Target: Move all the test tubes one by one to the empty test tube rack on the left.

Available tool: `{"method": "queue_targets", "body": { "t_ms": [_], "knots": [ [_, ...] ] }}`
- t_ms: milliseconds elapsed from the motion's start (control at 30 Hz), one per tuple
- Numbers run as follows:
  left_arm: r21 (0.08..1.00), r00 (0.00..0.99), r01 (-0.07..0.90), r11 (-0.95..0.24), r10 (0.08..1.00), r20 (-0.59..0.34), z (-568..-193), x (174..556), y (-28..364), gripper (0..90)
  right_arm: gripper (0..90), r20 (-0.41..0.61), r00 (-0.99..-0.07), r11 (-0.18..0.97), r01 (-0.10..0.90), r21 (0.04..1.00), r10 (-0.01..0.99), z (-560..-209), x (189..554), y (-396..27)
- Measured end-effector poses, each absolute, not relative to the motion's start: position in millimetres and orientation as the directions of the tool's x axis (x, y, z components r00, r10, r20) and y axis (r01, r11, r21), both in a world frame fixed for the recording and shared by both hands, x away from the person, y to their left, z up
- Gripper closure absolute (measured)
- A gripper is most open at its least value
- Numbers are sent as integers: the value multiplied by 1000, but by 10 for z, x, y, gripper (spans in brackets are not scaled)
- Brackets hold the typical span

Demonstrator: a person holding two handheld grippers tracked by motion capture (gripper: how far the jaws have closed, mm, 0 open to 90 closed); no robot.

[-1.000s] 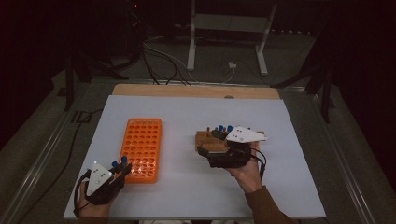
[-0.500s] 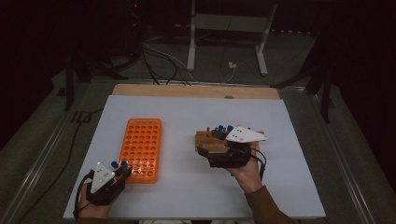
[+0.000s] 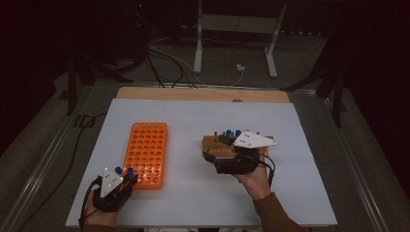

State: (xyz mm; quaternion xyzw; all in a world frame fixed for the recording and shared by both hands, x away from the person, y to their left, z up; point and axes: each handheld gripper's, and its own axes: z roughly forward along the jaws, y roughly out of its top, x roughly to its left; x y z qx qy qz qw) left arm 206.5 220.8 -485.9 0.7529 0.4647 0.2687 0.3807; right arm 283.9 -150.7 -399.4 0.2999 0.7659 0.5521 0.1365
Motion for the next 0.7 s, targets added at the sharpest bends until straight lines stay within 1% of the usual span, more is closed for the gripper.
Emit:
{"method": "queue_targets", "body": {
  "t_ms": [200, 300, 400, 600, 700],
  "knots": [
    [821, 424, 498, -278, 904, 49, -4863, 2066, 2202, 770, 220, 124, -784, 210, 310, 927, 608, -4007, 2839, -1495],
    [817, 440, 496, -294, 896, 56, -4855, 2059, 2168, 678, 220, 125, -785, 210, 310, 927, 607, -4011, 2839, -1498],
    [817, 447, 491, -303, 893, 62, -4836, 2052, 2143, 607, 220, 129, -783, 208, 314, 926, 609, -4014, 2841, -1510],
    [867, 433, 416, -275, 898, 77, -4678, 1989, 2155, 597, 220, 131, -780, 204, 316, 927, 612, -4025, 2843, -1533],
    [891, 443, 368, -267, 893, 84, -4567, 1973, 2156, 560, 219, 132, -776, 202, 318, 926, 616, -4027, 2846, -1546]
  ]
}}
